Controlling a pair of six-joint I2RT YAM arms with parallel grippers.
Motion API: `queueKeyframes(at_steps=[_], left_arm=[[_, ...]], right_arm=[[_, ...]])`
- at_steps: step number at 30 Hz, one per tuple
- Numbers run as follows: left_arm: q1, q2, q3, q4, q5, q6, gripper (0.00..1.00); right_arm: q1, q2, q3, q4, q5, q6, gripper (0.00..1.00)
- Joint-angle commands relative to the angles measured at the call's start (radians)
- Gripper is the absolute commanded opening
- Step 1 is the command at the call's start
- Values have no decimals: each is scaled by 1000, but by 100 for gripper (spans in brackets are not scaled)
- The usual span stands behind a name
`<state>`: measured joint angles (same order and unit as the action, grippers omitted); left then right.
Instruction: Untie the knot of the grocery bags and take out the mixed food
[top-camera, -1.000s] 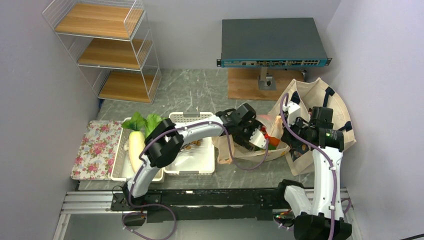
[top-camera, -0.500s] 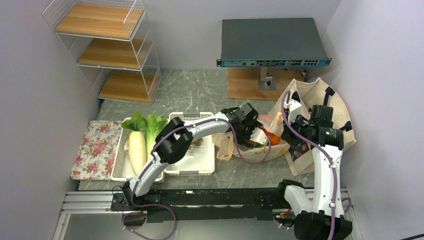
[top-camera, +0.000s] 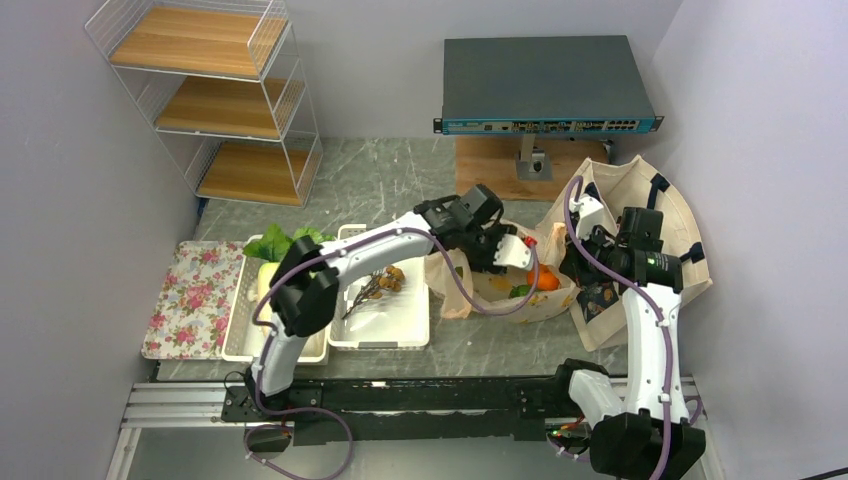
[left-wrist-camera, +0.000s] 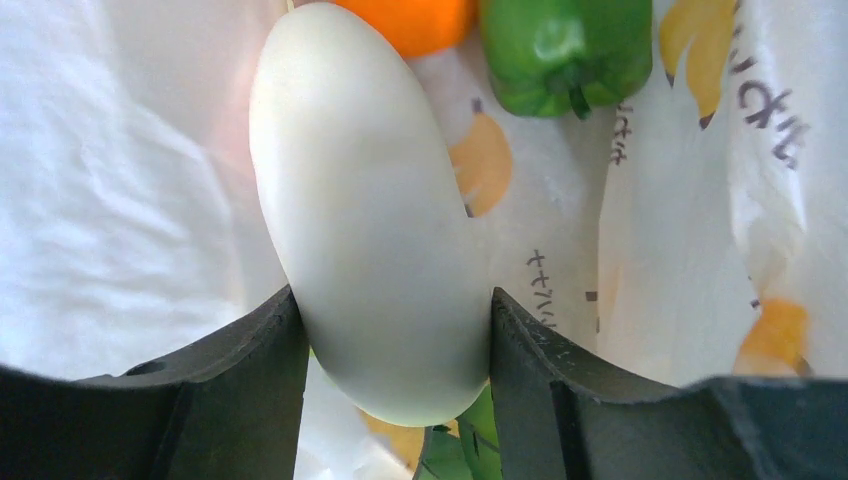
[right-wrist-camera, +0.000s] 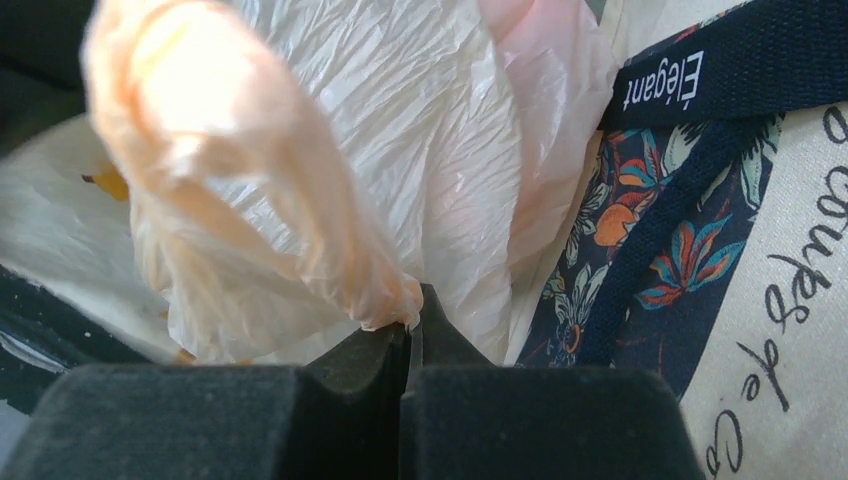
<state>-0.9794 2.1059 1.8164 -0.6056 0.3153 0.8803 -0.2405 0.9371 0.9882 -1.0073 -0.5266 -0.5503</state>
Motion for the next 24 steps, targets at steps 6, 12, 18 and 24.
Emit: queueKeyframes(at_steps=[6,12,18,24], left_arm=[[-1,-198,82,20,94,-147,0],[58,-327,39,69,306,-300,0],[124,-506,-182,444,480,-607,0],[145,-502,-71,714,318,-1084,0]], right_arm=[[2,-5,-22,112,-51,73,0],[1,-11,-28,150,-73,122,0],[1,-2,-31,180,-87,147,0],[1,10,-34,184,-90,140,0]])
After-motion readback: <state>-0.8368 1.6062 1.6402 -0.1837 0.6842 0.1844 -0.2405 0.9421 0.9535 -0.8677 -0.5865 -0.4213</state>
